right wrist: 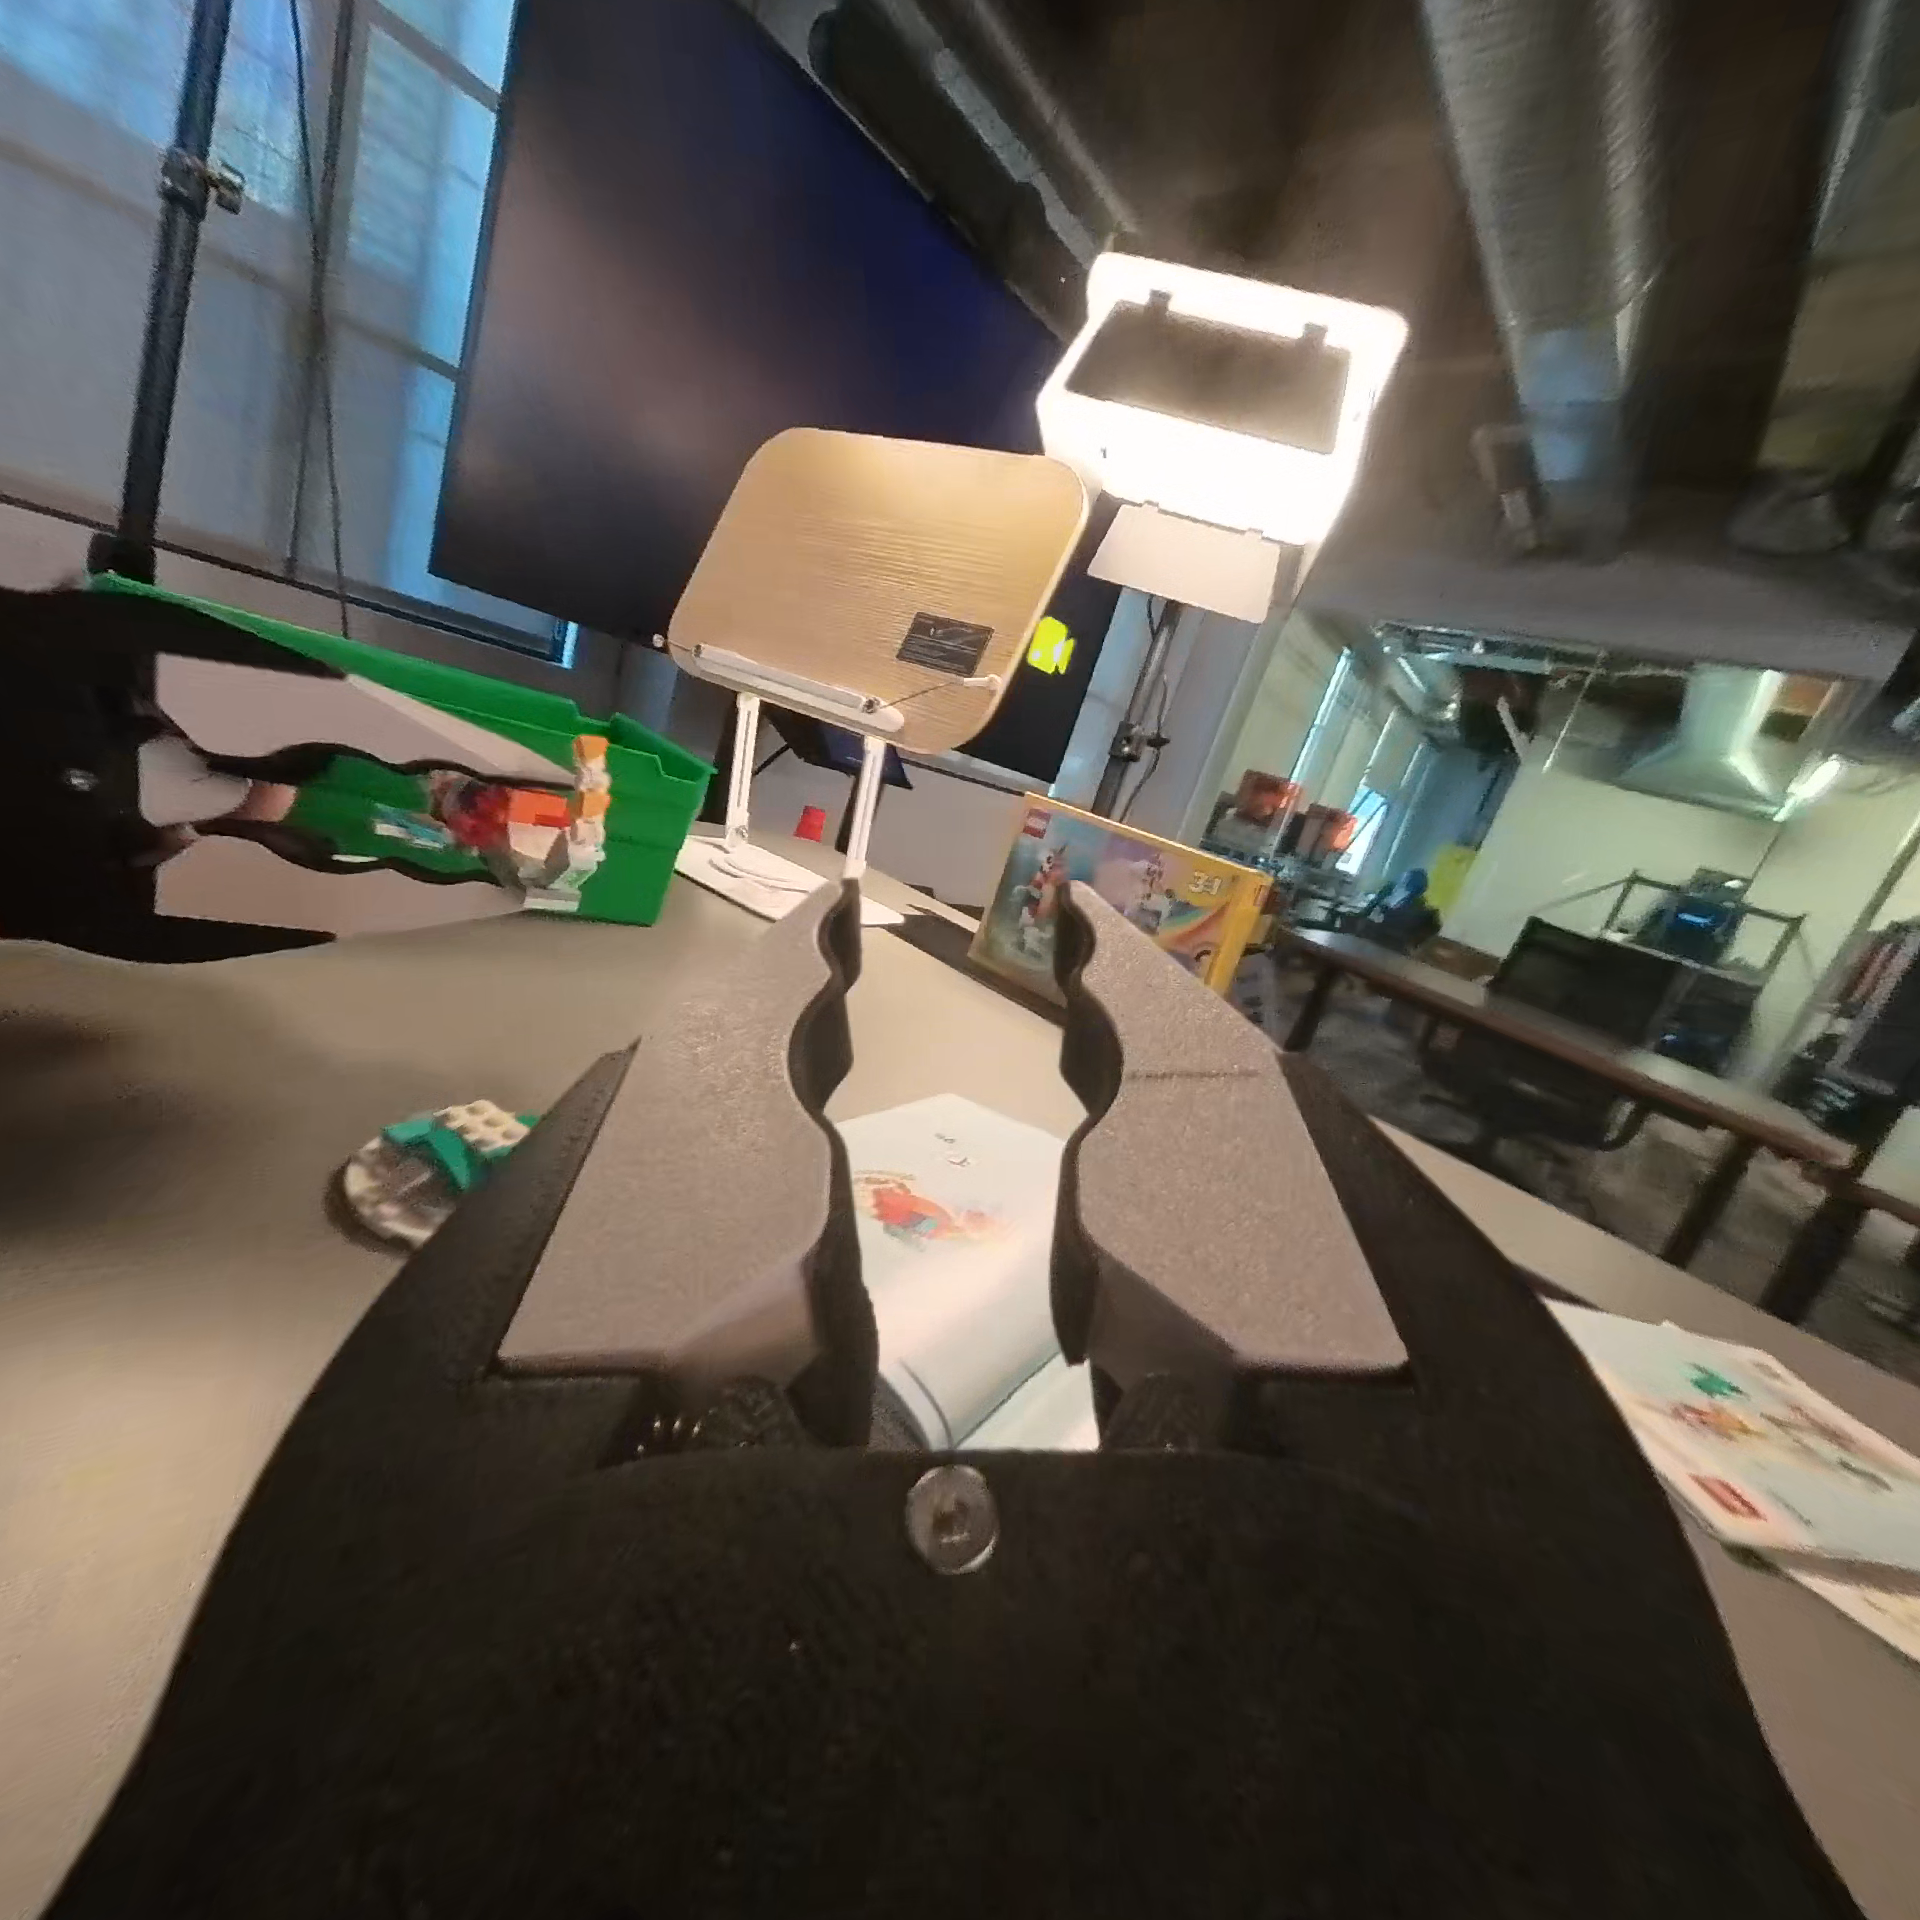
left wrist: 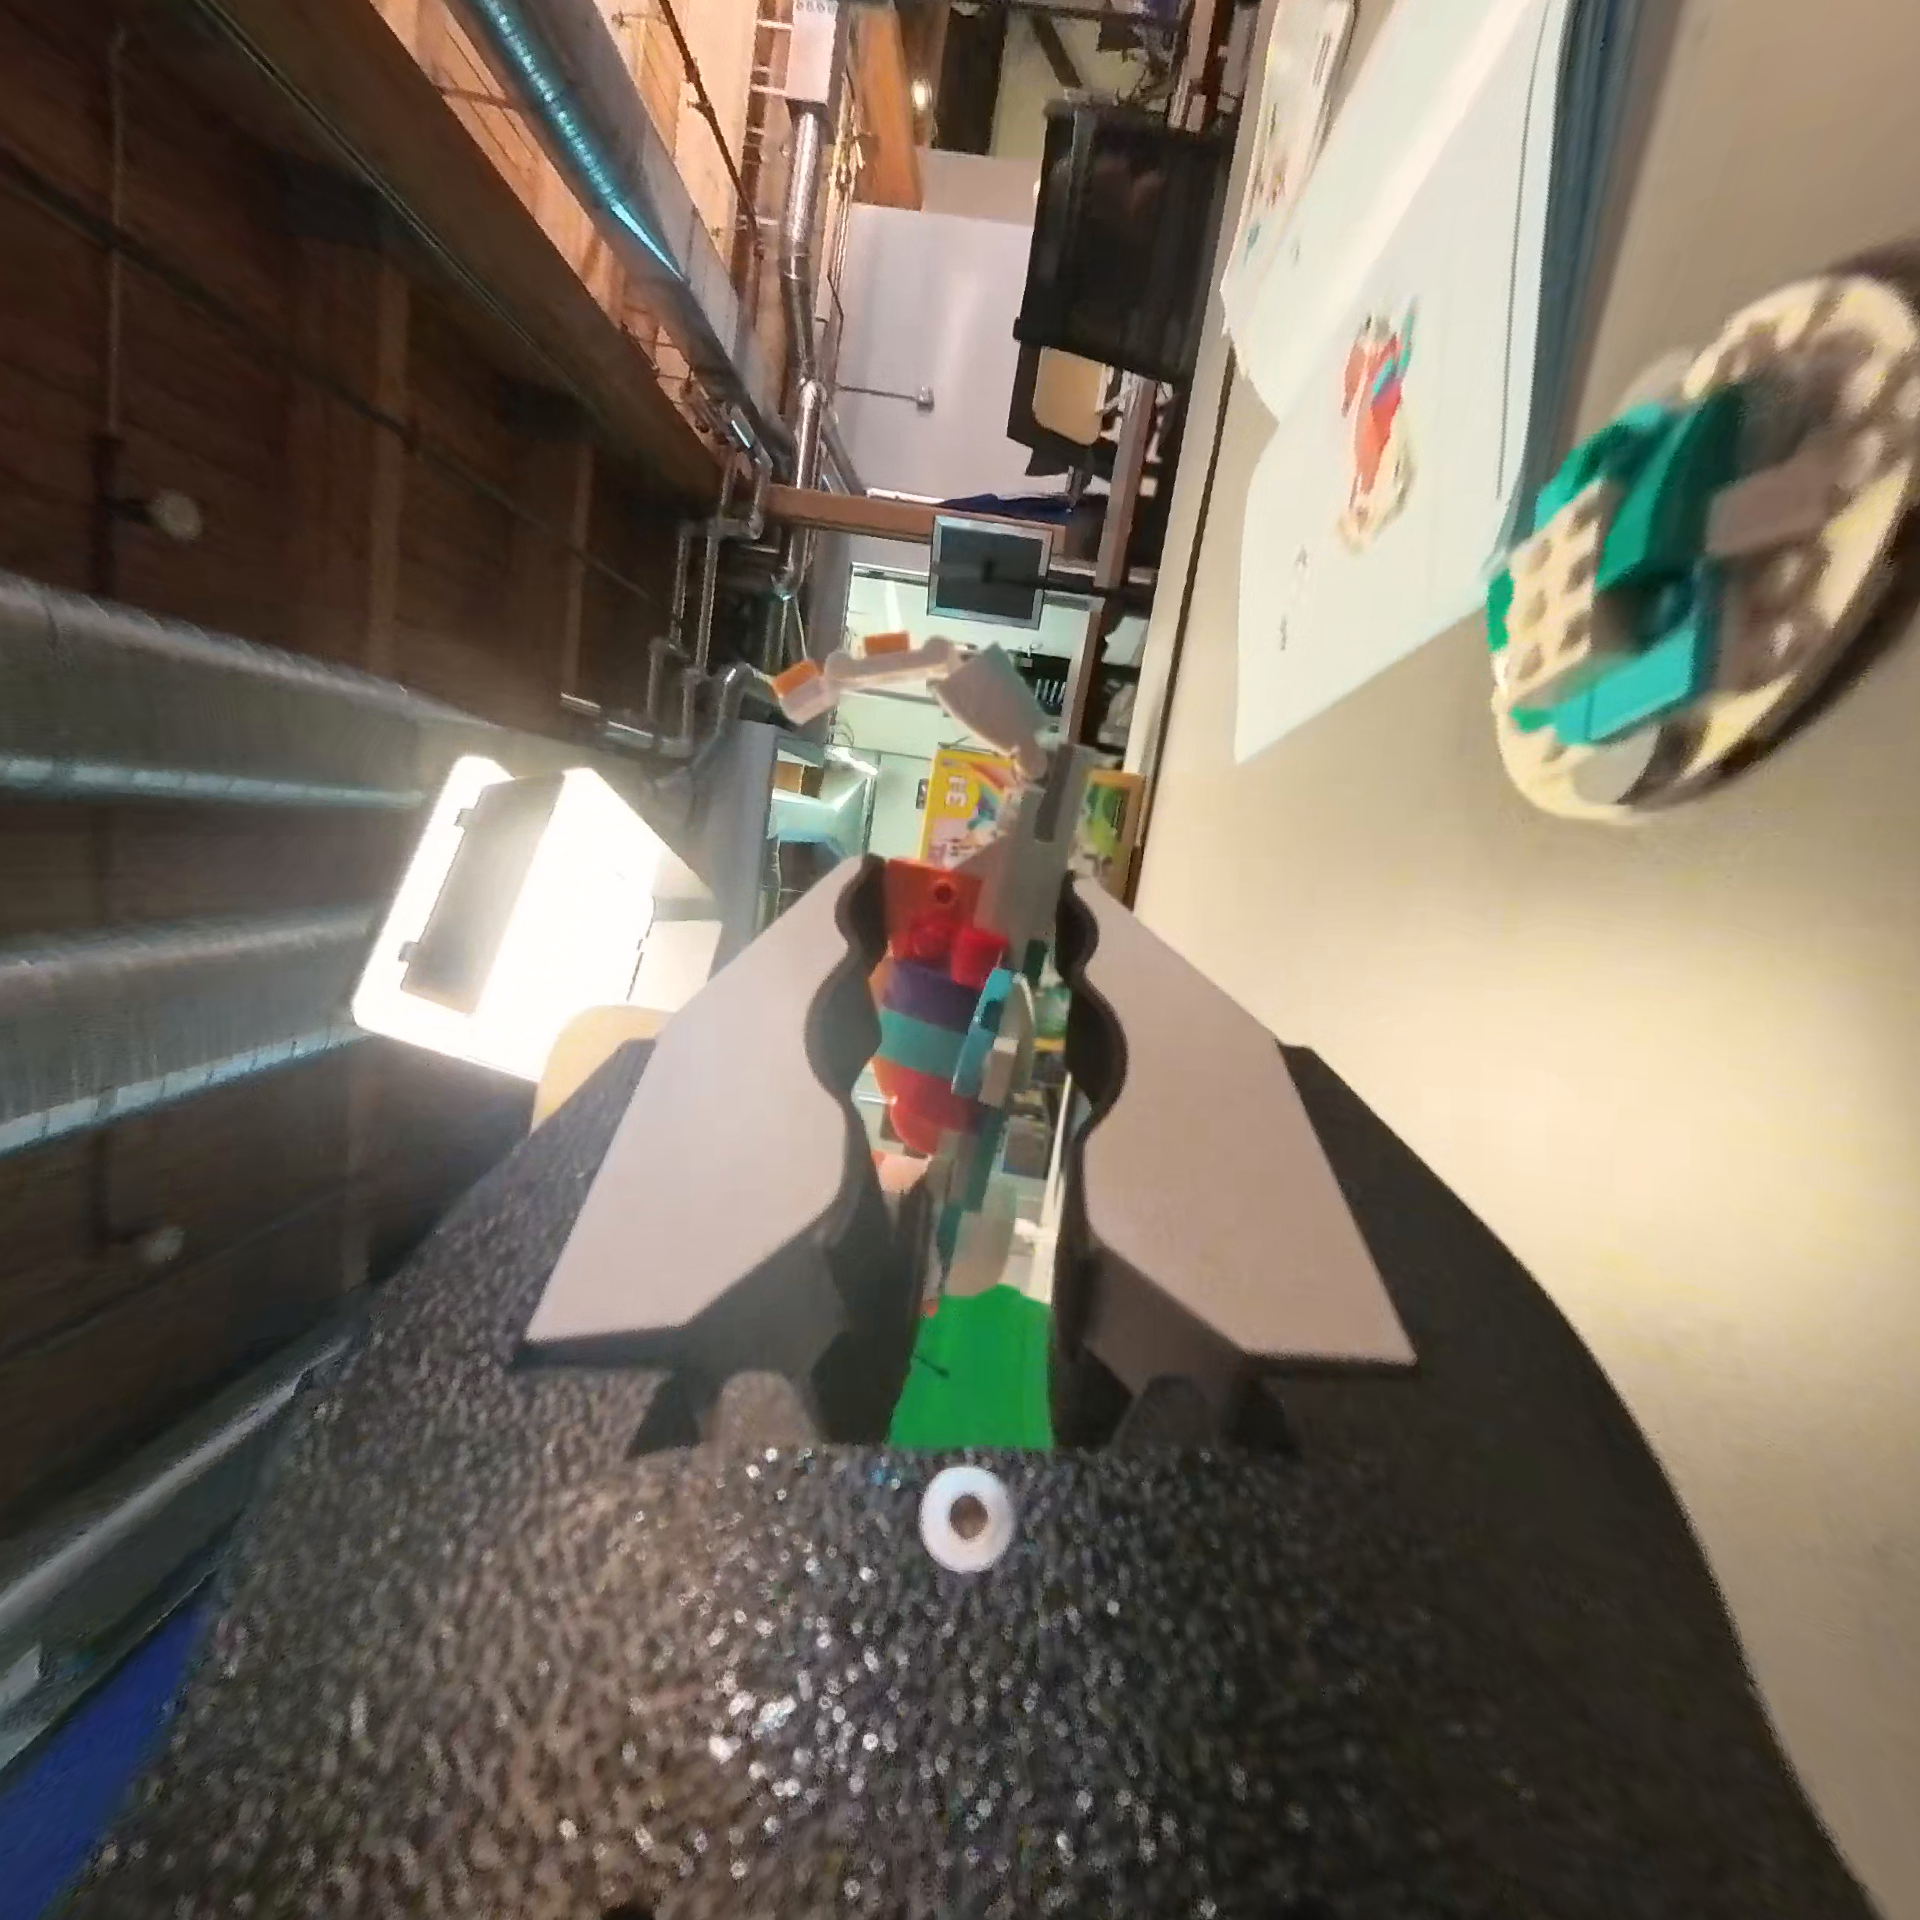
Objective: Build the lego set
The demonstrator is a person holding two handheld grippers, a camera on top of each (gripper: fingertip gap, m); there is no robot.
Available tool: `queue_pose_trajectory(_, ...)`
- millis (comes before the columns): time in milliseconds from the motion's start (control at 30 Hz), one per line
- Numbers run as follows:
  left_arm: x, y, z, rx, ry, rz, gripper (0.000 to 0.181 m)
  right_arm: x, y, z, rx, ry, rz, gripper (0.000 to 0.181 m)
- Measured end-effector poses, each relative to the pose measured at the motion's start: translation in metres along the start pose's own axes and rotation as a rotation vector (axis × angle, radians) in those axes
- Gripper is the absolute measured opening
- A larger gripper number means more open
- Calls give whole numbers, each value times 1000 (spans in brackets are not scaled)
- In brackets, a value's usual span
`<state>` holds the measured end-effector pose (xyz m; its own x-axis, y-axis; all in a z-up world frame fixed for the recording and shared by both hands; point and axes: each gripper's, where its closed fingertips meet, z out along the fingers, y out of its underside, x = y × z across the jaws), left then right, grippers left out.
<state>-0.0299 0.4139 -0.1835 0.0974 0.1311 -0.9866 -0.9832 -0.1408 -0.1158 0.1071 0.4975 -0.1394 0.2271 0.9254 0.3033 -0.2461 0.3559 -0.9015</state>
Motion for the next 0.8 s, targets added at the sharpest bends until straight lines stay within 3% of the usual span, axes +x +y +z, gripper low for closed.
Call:
queue_pose_trajectory(133,6,-1,0,12,19,34,29,-6,0,7,14,-35,-12,35)
queue_pose_trajectory(400,19,-18,0,48,67,81,29,-60,12,26,-39,-322,-16,32)
queue_pose_trajectory(500,15,-16,1,38,68,11,29,-90,24,40,-177,-482,130,36)
queue_pose_trajectory(600,13,-13,3,30,106,-185,29,-115,31,53,-293,-585,315,45)
queue_pose_trajectory(800,-21,-17,0,167,175,-774,29,-102,12,61,-89,-439,204,39)
